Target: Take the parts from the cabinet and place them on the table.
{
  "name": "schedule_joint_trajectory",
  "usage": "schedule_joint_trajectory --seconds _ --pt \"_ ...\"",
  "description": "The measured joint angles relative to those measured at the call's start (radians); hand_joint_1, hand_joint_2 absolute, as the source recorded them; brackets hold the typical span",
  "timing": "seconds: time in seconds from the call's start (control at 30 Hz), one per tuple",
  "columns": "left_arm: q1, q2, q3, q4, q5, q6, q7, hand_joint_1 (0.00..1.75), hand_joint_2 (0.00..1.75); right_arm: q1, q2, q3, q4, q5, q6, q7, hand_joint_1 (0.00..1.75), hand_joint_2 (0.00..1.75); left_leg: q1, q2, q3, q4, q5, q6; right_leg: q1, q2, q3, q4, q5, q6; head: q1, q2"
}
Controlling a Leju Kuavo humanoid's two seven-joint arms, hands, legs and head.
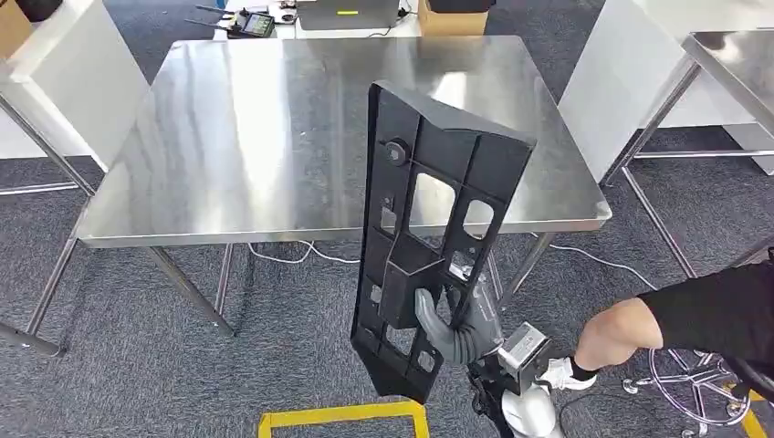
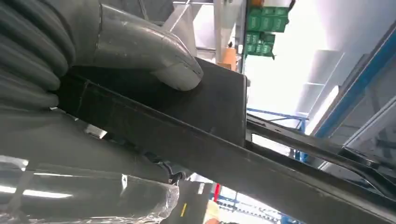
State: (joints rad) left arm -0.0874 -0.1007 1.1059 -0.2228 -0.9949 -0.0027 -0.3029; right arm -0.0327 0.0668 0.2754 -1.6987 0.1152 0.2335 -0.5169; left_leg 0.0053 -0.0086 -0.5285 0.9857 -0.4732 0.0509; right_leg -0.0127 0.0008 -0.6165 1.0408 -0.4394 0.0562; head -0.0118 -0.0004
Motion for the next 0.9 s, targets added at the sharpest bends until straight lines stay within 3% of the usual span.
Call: schedule_joint_trajectory --seconds 0.03,0.07,0.1,0.13,0.17,0.2,0.23,0.3,0.33,0.37,0.4,0.47,0.5,0.53,0.57,0.67,0.7,0.73,0.8,0.83,0.87,0.9 --pt "-0.001 0.000 0.000 0.000 0.000 -0.001 0.000 0.00 1.75 -0.007 0.000 0.000 0.001 -0.002 0.000 0.000 1.75 1.75 -0.013 0.000 0.001 0.009 -0.014 -0.007 0.006 -0.003 0.022 -0.050 0.012 -0.010 0.003 0.000" --pt "-0.001 0.000 0.000 0.000 0.000 -0.003 0.000 0.00 1.75 -0.009 0.003 0.000 0.001 -0.002 0.000 0.002 1.75 1.75 -0.012 0.001 0.005 0.006 -0.022 -0.012 0.005 -0.002 0.024 -0.045 0.014 -0.025 0.000 0.000" --pt "-0.001 0.000 0.000 0.000 0.000 -0.004 0.000 0.00 1.75 -0.010 0.005 0.000 0.001 -0.002 0.000 0.003 1.75 1.75 -0.011 0.000 0.010 0.005 -0.026 -0.017 0.006 -0.001 0.025 -0.043 0.010 -0.033 -0.007 0.000" --pt "-0.002 0.000 0.000 0.000 0.000 -0.005 0.000 0.00 1.75 -0.012 0.006 0.000 0.001 -0.002 0.000 0.003 1.75 1.75 -0.007 0.002 0.012 0.004 -0.029 -0.022 0.007 0.000 0.025 -0.043 0.007 -0.041 -0.005 0.000" --pt "-0.004 0.003 0.000 -0.001 0.000 -0.005 0.000 0.00 1.75 -0.013 0.008 0.000 0.001 -0.002 0.000 0.003 1.75 1.75 -0.007 0.005 0.015 0.005 -0.036 -0.030 -0.006 0.002 0.032 -0.048 0.008 -0.050 -0.005 0.000" --pt "-0.003 0.005 0.000 -0.002 0.000 -0.005 0.000 0.00 1.75 -0.014 0.009 0.000 0.000 -0.002 0.000 0.003 1.75 1.75 -0.001 0.005 0.015 0.026 -0.042 -0.037 -0.010 0.003 0.040 -0.052 0.009 -0.055 -0.004 0.000" --pt "-0.003 0.003 0.000 -0.002 0.000 -0.006 0.000 0.00 1.75 -0.014 0.012 0.002 0.000 -0.002 0.000 0.003 1.75 1.75 0.001 0.005 -0.011 0.078 -0.071 -0.043 -0.011 0.001 0.046 -0.052 0.002 -0.066 -0.011 0.000" --pt "-0.003 0.005 0.000 -0.002 0.000 -0.006 0.000 0.00 1.75 -0.015 0.015 0.003 0.001 -0.002 0.000 0.003 1.75 1.75 0.009 0.005 -0.102 0.235 -0.142 -0.056 -0.010 0.002 0.053 -0.052 -0.005 -0.074 -0.009 0.000" --pt "-0.001 0.005 0.000 -0.002 0.000 -0.006 0.000 0.00 1.75 -0.015 0.015 0.004 0.001 -0.002 0.000 0.003 1.75 1.75 0.012 0.005 -0.146 0.299 -0.159 -0.062 -0.010 0.002 0.055 -0.052 -0.009 -0.074 -0.010 0.000" --pt "-0.001 0.005 0.000 -0.002 0.000 -0.006 0.000 0.00 1.75 -0.014 0.015 0.005 0.003 -0.002 0.000 0.003 1.75 1.75 0.016 0.005 -0.174 0.325 -0.150 -0.066 -0.010 0.003 0.059 -0.051 -0.014 -0.072 -0.010 0.000" --pt "-0.001 0.005 0.000 -0.002 0.000 -0.006 0.000 0.00 1.75 -0.013 0.015 0.005 0.003 -0.002 0.000 0.003 1.75 1.75 0.021 0.006 -0.177 0.301 -0.114 -0.069 -0.012 0.004 0.066 -0.051 -0.020 -0.069 -0.010 0.000" --pt "-0.001 0.006 0.000 -0.002 0.000 -0.006 0.000 0.00 1.75 -0.013 0.016 0.005 0.003 -0.002 0.000 0.004 1.75 1.75 0.028 0.007 -0.119 0.146 -0.002 -0.073 -0.017 0.006 0.087 -0.051 -0.034 -0.058 -0.009 0.000" --pt "-0.001 0.007 0.000 -0.002 0.000 -0.006 0.000 0.00 1.75 -0.014 0.016 0.005 0.003 -0.002 0.000 0.004 1.75 1.75 0.031 0.007 -0.089 0.075 0.040 -0.075 -0.018 0.006 0.096 -0.051 -0.041 -0.053 -0.011 0.000" --pt "-0.001 0.006 0.000 -0.002 0.000 -0.006 0.000 0.00 1.75 -0.014 0.016 0.005 0.003 -0.002 0.000 0.004 1.75 1.75 0.027 0.004 -0.067 0.031 0.036 -0.074 -0.009 0.007 0.095 -0.050 -0.049 -0.042 -0.012 0.000" --pt "-0.001 0.006 0.000 -0.002 -0.001 -0.006 0.000 0.00 1.75 -0.017 0.016 0.006 0.003 -0.002 0.000 0.004 1.75 1.75 0.023 0.000 -0.065 0.028 0.032 -0.059 -0.007 0.008 0.099 -0.050 -0.055 -0.034 -0.011 0.000" --pt "-0.001 0.006 0.000 -0.002 -0.002 -0.006 -0.001 0.00 1.75 -0.017 0.016 0.006 0.003 -0.002 0.001 0.004 1.75 1.75 0.009 0.000 -0.062 0.025 0.025 -0.031 -0.010 0.008 0.105 -0.063 -0.060 -0.013 -0.012 0.000" --pt "-0.001 0.006 0.000 -0.002 -0.002 -0.006 -0.001 0.00 1.75 -0.017 0.016 0.006 0.002 -0.002 0.001 0.004 1.75 1.75 0.020 0.000 -0.050 0.014 0.030 -0.019 -0.005 0.006 0.106 -0.056 -0.066 -0.008 -0.010 0.000" --pt "-0.001 0.005 0.000 -0.002 -0.002 -0.006 -0.003 0.00 1.75 -0.017 0.015 0.006 0.002 -0.002 0.001 0.004 1.75 1.75 0.014 0.000 -0.043 0.010 0.026 -0.013 -0.008 0.003 0.090 -0.017 -0.080 -0.011 -0.008 0.000" --pt "-0.001 0.006 0.000 -0.002 -0.002 -0.006 -0.003 0.00 1.75 -0.014 0.015 0.006 0.002 -0.002 0.001 0.003 1.75 1.75 0.010 0.003 -0.037 0.010 0.018 0.000 -0.007 0.002 -0.008 0.149 -0.137 -0.028 -0.006 0.000" --pt "-0.001 0.006 0.000 -0.002 -0.002 -0.006 -0.003 0.00 1.75 -0.010 0.014 0.006 0.003 -0.002 0.001 0.003 1.75 1.75 0.008 0.003 -0.034 0.010 0.014 0.005 -0.007 0.003 -0.057 0.223 -0.157 -0.032 -0.005 0.000" --pt "-0.001 0.006 0.000 -0.002 -0.002 -0.006 -0.003 0.00 1.75 -0.007 0.014 0.006 0.005 -0.002 0.001 0.003 1.75 1.75 0.005 0.002 -0.028 0.011 0.008 0.007 -0.006 0.003 -0.101 0.277 -0.159 -0.029 -0.005 0.000" --pt "-0.001 0.006 0.000 -0.002 -0.002 -0.006 -0.003 0.00 1.75 -0.006 0.014 0.006 0.006 -0.002 0.001 0.004 1.75 1.75 0.002 0.000 -0.020 0.011 0.002 0.008 -0.004 0.003 -0.110 0.268 -0.139 -0.022 -0.006 0.000"
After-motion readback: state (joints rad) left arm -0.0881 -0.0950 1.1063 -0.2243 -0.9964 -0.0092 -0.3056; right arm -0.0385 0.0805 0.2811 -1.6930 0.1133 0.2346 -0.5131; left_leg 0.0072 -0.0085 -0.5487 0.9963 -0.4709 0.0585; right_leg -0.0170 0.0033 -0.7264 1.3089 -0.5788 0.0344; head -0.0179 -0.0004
